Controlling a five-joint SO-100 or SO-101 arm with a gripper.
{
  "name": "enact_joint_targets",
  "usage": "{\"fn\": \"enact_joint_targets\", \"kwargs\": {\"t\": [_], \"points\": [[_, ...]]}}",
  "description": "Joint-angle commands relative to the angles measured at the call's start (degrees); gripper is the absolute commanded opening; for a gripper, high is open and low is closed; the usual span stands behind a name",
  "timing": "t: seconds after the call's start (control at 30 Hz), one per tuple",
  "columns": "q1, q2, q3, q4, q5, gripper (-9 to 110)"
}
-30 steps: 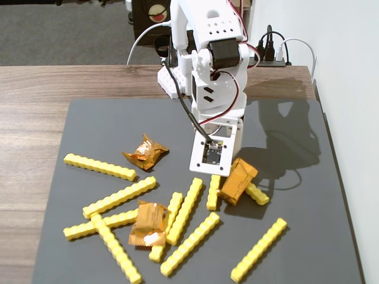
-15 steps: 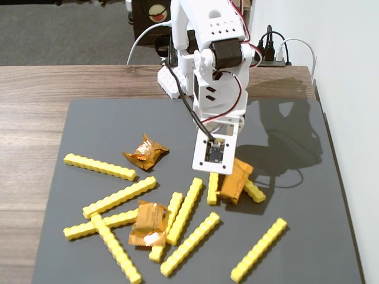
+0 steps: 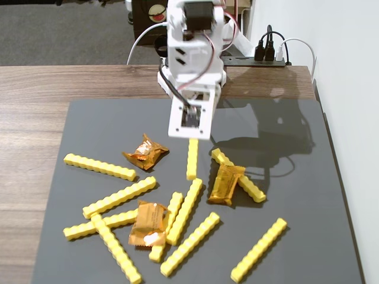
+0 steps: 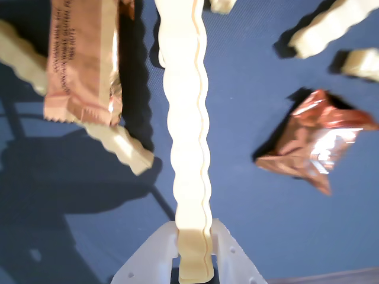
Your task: Grab a fry
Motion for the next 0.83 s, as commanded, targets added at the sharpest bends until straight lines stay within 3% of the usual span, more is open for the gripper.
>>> {"fn": "enact_joint_targets", "kwargs": {"t": [0.0, 0.3, 0.8], "points": [[3.78, 4.83, -2.90, 0.53, -4.83, 0], [8.61, 11.07, -5.27, 4.92, -14.50, 0], [8.17, 10.63, -5.45, 5.45, -13.10, 1]]}}
